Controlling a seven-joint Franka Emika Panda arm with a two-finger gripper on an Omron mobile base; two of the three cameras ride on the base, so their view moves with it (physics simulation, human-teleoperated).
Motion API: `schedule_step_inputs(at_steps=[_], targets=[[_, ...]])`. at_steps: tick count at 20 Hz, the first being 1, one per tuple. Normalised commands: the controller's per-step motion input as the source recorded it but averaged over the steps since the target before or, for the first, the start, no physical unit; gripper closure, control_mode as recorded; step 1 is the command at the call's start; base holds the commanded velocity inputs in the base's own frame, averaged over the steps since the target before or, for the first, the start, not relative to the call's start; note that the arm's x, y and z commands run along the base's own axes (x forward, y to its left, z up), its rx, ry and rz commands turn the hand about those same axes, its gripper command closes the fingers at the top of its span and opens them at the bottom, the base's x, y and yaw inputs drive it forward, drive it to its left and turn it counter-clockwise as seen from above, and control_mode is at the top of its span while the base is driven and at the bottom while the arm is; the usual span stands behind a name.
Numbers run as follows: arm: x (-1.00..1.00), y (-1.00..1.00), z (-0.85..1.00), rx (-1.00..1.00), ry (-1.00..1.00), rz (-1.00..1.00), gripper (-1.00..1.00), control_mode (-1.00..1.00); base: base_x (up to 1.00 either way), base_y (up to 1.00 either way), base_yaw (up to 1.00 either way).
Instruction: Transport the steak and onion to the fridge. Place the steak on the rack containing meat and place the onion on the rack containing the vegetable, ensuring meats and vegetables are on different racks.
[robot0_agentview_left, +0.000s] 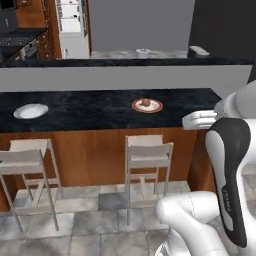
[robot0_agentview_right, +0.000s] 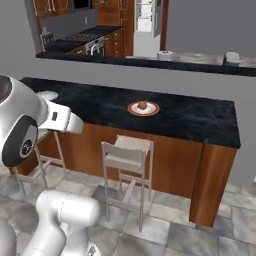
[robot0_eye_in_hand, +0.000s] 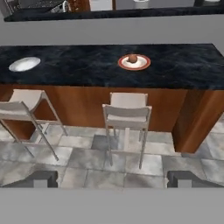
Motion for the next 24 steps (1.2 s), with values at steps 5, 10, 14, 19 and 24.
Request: schedule_step_inputs(at_steps=[5, 10, 14, 19, 24], targets=[[0.00, 0.00, 0.00, 0.00, 0.00, 0.00, -1.00, 1.00, 0.56, 0.60, -0.51], [0.00, 0.00, 0.00, 0.00, 0.00, 0.00, -1.00, 1.00, 0.56, 0.32, -0.17], [0.00, 0.00, 0.00, 0.00, 0.00, 0.00, -1.00, 1.00, 0.40, 0.32, -0.11], [0.00, 0.00, 0.00, 0.00, 0.00, 0.00, -1.00, 1.00, 0.91, 0.18, -0.13], [0.00, 0.00, 0.00, 0.00, 0.00, 0.00, -1.00, 1.00, 1.00, 0.08, -0.10]])
